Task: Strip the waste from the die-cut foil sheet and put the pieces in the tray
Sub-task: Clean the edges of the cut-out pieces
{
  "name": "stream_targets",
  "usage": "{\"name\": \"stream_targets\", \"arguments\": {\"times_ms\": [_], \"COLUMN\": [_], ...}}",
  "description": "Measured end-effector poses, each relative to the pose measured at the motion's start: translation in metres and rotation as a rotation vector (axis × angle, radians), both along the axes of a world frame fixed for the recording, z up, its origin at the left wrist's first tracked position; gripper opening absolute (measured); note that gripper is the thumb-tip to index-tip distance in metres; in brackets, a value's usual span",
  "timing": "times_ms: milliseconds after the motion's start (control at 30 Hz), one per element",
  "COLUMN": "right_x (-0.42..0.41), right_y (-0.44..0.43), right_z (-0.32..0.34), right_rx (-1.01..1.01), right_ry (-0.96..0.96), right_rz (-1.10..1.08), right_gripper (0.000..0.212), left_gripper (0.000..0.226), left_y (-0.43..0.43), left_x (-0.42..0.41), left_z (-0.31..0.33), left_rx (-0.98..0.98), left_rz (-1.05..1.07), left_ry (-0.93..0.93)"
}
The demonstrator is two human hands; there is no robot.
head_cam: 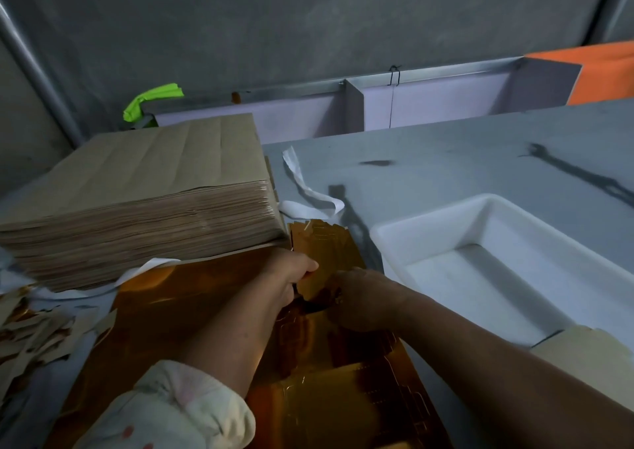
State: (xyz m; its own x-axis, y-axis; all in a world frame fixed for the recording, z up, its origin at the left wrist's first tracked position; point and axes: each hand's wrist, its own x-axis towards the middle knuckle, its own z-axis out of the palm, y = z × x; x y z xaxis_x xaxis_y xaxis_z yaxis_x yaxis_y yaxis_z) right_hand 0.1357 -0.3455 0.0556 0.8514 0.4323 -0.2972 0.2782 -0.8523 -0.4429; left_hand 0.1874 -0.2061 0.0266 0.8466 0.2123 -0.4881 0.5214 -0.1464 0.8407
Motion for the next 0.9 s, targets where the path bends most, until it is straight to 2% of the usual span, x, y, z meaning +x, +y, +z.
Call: {"name": "stream_targets", "arguments": {"times_ms": [200,300,400,533,600,733,900], "right_x": [0.002,0.003,0.005,0.006,0.007,0.005,-0.005], "right_y": [0.002,0.002,0.001,0.000,-0.001,0.001,0.006], "right_z": [0.003,0.006,0.006,0.005,0.003,-0.002,-0.002], "right_rx": [0.100,0.227,0.308,0.301,0.295,0.337,0.428], "right_ry": [-0.102,-0.155,-0.171,-0.190,-0.169,-0.088,0.078], "right_rz": [-0.103,-0.194,-0.256,-0.283,-0.272,-0.165,-0.016], "right_gripper": [0.023,0.015,0.029,0.036,0.037,0.036,0.044], "left_gripper": [0.011,0.020,0.022,0.029,0.038,0.038,0.045], "left_y": [0.023,0.043,0.065,0.091,0.098,0.093,0.067], "left_x": [-0.014,-0.032,-0.053,-0.077,-0.088,-0.105,-0.107], "left_z": [0.004,0.009,0.012,0.013,0.011,0.006,0.000], "left_rx": [-0.055,-0.104,-0.199,-0.326,-0.381,-0.433,-0.261], "left_rz": [0.009,0.044,0.103,0.219,0.267,0.212,0.143], "left_ry": [-0.064,-0.103,-0.126,-0.164,-0.187,-0.245,-0.240]}}
